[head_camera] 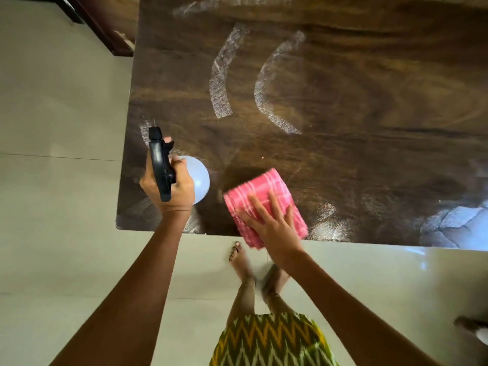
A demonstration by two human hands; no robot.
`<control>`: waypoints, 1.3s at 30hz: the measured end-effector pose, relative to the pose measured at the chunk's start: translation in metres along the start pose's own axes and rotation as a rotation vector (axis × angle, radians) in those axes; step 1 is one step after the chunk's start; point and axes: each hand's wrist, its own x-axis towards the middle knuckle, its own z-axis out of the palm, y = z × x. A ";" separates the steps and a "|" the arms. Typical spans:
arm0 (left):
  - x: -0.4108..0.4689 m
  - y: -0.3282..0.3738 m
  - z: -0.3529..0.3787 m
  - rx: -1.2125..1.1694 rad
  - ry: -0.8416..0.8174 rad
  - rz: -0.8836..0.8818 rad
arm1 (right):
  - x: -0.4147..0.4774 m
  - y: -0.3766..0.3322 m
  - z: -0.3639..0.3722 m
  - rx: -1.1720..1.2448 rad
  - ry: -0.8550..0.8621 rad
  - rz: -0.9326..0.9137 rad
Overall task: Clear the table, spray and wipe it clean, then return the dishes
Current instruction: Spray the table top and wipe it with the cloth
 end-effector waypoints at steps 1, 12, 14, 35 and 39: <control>0.001 -0.003 0.001 0.005 0.008 0.006 | -0.021 0.015 0.007 0.012 -0.033 0.039; -0.063 -0.032 0.004 -0.058 -0.120 -0.232 | 0.117 0.036 -0.070 0.119 0.071 0.386; -0.063 -0.019 0.002 -0.027 -0.129 -0.383 | 0.097 0.013 -0.056 0.052 0.052 0.183; -0.006 -0.012 -0.003 -0.034 0.006 -0.047 | 0.067 0.032 -0.036 -0.032 0.023 0.048; -0.005 -0.011 -0.003 0.008 -0.028 -0.064 | 0.004 0.082 -0.024 -0.017 -0.001 0.199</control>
